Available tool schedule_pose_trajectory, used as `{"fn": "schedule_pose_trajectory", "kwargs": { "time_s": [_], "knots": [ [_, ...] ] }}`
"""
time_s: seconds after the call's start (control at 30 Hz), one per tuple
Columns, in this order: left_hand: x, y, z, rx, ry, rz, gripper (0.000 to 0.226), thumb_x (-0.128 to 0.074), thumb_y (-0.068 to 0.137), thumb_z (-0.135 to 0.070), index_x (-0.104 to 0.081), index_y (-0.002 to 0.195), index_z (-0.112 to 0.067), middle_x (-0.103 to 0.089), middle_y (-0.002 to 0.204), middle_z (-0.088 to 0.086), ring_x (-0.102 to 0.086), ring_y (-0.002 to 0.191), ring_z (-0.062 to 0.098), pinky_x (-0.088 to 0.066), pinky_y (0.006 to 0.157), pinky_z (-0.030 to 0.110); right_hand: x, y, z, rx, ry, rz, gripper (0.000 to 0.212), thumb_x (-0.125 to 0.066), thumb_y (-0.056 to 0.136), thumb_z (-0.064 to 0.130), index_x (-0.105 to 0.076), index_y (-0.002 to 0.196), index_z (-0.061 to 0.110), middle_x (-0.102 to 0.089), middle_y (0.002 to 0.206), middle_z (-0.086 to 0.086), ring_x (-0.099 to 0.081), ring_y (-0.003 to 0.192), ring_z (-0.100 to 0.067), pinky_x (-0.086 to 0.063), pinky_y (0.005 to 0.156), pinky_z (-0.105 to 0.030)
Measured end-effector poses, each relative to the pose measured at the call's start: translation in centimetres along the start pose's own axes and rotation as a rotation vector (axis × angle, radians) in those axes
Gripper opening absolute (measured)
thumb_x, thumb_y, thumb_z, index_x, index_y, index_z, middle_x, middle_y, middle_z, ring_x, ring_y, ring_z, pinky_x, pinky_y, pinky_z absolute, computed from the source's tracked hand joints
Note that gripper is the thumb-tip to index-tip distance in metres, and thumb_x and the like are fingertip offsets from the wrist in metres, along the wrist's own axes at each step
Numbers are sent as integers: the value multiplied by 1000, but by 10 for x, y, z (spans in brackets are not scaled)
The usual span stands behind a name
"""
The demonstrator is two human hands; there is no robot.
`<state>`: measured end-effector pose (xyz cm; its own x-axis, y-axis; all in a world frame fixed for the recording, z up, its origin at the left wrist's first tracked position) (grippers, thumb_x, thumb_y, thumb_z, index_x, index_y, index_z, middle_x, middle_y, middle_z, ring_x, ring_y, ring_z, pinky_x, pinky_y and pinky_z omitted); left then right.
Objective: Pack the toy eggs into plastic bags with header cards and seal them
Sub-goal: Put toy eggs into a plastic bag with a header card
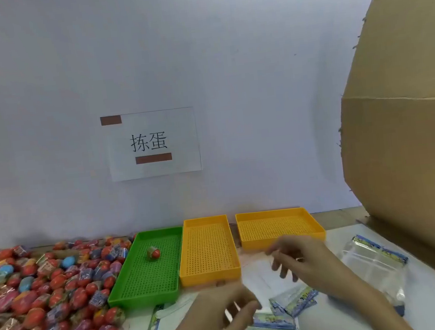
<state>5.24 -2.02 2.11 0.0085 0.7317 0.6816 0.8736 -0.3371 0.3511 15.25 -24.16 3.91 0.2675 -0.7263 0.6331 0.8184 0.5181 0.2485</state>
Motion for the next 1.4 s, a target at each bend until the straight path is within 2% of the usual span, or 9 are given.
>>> {"fn": "schedule_pose_trajectory", "kwargs": {
  "time_s": [0.1,0.23,0.3,0.4,0.57,0.87,1.0,1.2,1.4],
  "knots": [
    [-42,65,-17,-36,150,-70,24,-51,107,-44,-66,119,-29,-61,115,-23,-56,106,-1,-49,88,20,5,53,-20,-46,-225,-194,19,-54,106,12,-68,108,25,-71,79,6,-66,67,-6,-54,64,-22],
    [-79,101,18,-127,553,11,49,-44,106,-53,-63,138,-20,-60,142,-5,-40,136,17,-29,117,34,-8,90,-43,-66,-302,-257,20,-49,107,13,-67,115,18,-66,82,8,-60,71,-3,-47,65,-18],
    [-99,103,23,-160,717,106,42,-47,102,-54,-74,120,-27,-70,126,-7,-53,123,20,-41,108,38,-15,93,-53,-58,-299,-286,21,-50,106,12,-68,113,19,-66,82,9,-61,74,-4,-48,66,-20],
    [-97,99,31,-185,675,-15,16,-71,85,-55,-79,81,-42,-68,96,-18,-64,93,10,-56,79,27,-25,89,-66,-34,-253,-359,21,-53,103,10,-70,107,22,-62,80,19,-60,73,0,-45,64,-14],
    [-96,101,40,-250,733,-131,13,-75,84,-44,-72,78,-34,-65,85,-17,-62,86,11,-52,76,25,-34,88,-74,-25,-237,-340,21,-53,104,10,-69,104,23,-64,76,14,-60,69,-2,-43,60,-14],
    [-75,98,61,-5,164,-343,12,-86,83,-34,-75,82,-30,-57,91,-25,-45,101,0,-33,95,22,-33,82,-71,31,-212,-327,21,-52,105,10,-68,106,24,-64,75,12,-61,73,-8,-46,60,-20],
    [-59,96,61,88,39,-435,12,-81,85,-39,-74,81,-30,-60,87,-24,-51,100,6,-36,90,20,-27,80,-62,74,-111,-350,18,-53,106,18,-70,101,24,-67,73,9,-63,70,-10,-50,62,-26],
    [-36,89,66,168,-73,-557,9,-64,90,-45,-73,89,-43,-70,86,-24,-59,95,3,-42,79,15,-12,74,-50,77,166,-219,46,-42,106,50,-78,101,22,-78,88,7,-74,88,-13,-58,82,-38],
    [-25,84,71,201,-199,-694,27,-72,84,-48,-69,73,-23,-59,70,-15,-52,68,5,-40,64,16,-28,71,-43,60,109,79,32,-69,93,54,-71,122,42,-72,117,27,-66,112,5,-50,92,-11]
  ]
}}
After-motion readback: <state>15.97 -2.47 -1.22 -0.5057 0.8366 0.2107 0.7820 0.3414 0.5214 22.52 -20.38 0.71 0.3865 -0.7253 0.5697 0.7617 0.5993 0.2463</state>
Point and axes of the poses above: each hand's wrist, its own y-axis towards the middle knuckle, its own x-axis out of the back of the hand, z = x × y, the point moved 6 cm from there along y, towards the middle knuckle
